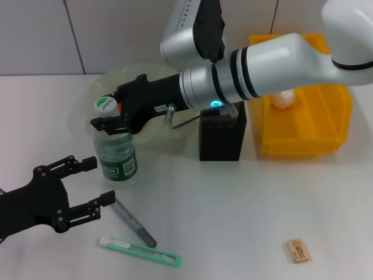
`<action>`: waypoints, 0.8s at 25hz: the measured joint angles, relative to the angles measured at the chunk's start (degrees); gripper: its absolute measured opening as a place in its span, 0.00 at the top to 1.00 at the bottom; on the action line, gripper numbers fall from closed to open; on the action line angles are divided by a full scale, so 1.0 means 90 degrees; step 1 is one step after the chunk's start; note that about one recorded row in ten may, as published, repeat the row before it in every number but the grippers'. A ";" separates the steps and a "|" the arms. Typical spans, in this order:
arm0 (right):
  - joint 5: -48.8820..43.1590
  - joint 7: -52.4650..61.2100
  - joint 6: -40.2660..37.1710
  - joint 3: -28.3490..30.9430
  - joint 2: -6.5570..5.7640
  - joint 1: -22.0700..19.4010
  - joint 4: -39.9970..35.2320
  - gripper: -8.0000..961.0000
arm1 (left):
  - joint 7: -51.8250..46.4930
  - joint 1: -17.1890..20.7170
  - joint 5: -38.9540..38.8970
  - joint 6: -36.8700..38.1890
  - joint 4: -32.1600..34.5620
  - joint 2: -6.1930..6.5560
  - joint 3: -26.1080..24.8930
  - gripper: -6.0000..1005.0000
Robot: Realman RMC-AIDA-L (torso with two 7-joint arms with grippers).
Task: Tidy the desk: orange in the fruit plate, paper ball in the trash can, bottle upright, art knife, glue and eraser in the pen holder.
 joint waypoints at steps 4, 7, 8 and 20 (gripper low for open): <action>0.0034 0.0002 -0.0013 -0.0008 0.0000 -0.0019 -0.0016 0.51 | 0.0000 -0.0005 -0.0001 0.0000 0.0004 0.0000 0.0003 0.23; 0.0065 0.0013 -0.0043 -0.0016 0.0000 -0.0026 -0.0028 0.48 | 0.0000 -0.0017 0.0001 0.0000 0.0009 0.0001 -0.0012 0.23; 0.0065 0.0013 -0.0043 -0.0016 0.0000 -0.0026 -0.0028 0.47 | 0.0000 -0.0019 0.0003 0.0000 0.0010 0.0000 -0.0012 0.23; 0.0169 0.0092 -0.0188 -0.0125 0.0000 -0.0865 -0.1455 0.24 | -0.0080 -0.0006 -0.0011 0.0043 0.0005 0.0037 -0.0029 0.23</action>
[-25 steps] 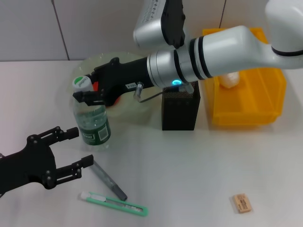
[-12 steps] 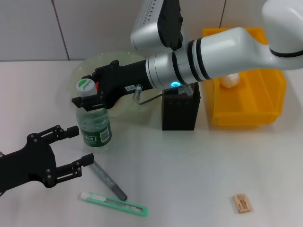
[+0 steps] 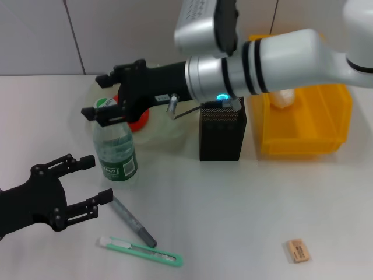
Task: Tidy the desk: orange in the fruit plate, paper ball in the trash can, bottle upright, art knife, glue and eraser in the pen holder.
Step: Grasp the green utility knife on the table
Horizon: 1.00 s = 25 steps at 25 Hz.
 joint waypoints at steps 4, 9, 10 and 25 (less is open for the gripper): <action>0.0533 -0.0102 -0.0121 0.0058 -0.0029 -0.0460 -0.0559 0.24 | -0.0128 0.0007 -0.0005 0.0026 -0.0007 0.0010 -0.0012 0.23; 0.1557 -0.0600 -0.0525 0.0236 -0.0059 -0.1258 -0.1209 0.24 | -0.0267 -0.0013 -0.0009 0.0073 -0.0008 0.0012 0.0006 0.23; 0.1704 -0.0667 -0.0645 0.0304 -0.0063 -0.1378 -0.1270 0.24 | -0.0285 -0.0016 -0.0009 0.0103 -0.0008 0.0011 0.0003 0.24; 0.2094 -0.1111 -0.4806 0.2512 -0.0662 -0.3579 -0.0890 0.24 | -0.0717 -0.0185 0.0053 0.0340 0.0087 0.0011 0.0201 0.24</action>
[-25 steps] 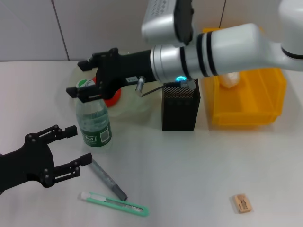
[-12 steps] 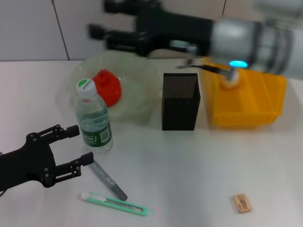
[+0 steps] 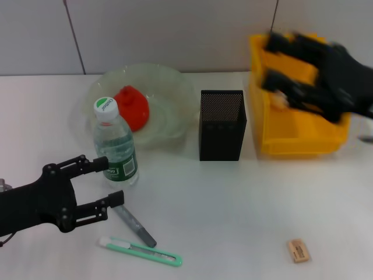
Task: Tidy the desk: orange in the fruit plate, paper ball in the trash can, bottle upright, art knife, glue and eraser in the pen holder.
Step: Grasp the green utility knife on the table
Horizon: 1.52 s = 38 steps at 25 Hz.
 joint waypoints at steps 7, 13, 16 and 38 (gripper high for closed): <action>-0.1758 0.0502 -0.0911 0.1265 -0.0366 -0.0216 0.0284 0.24 | -0.1454 -0.0055 0.0175 0.0143 0.0965 0.0135 0.0739 0.24; -0.2883 0.0943 -0.1325 0.1631 -0.0425 -0.0120 0.0111 0.25 | -0.2912 -0.0282 0.1069 0.0549 0.2353 0.0112 0.0910 0.24; -0.3334 0.1185 -0.1351 0.1635 -0.0453 -0.0044 0.0018 0.25 | -0.3394 -0.0646 0.1959 0.0607 0.2753 0.0064 0.0912 0.24; -0.3615 0.1533 -0.0730 0.2006 -0.0421 -0.0056 0.0101 0.25 | -0.3531 -0.1794 0.4377 0.0318 0.3299 -0.0309 0.2478 0.28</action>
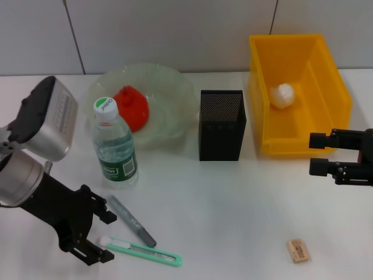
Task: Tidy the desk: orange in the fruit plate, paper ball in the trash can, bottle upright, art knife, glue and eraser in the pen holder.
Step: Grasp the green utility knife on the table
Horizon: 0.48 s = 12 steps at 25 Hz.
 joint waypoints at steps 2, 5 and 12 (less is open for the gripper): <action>-0.0002 0.0001 0.0084 0.0000 0.0005 0.0019 0.0024 0.25 | -0.0002 -0.0112 0.0055 -0.0019 -0.0102 0.0015 0.0031 0.28; -0.0002 0.0001 0.0173 -0.0018 0.0007 0.0056 0.0057 0.25 | 0.0026 -0.0240 0.0169 -0.0093 -0.0263 0.0027 0.0075 0.29; -0.0002 0.0006 0.0191 -0.0015 0.0011 0.0091 0.0068 0.25 | 0.0064 -0.0398 0.0330 -0.0414 -0.0602 0.0037 0.0429 0.30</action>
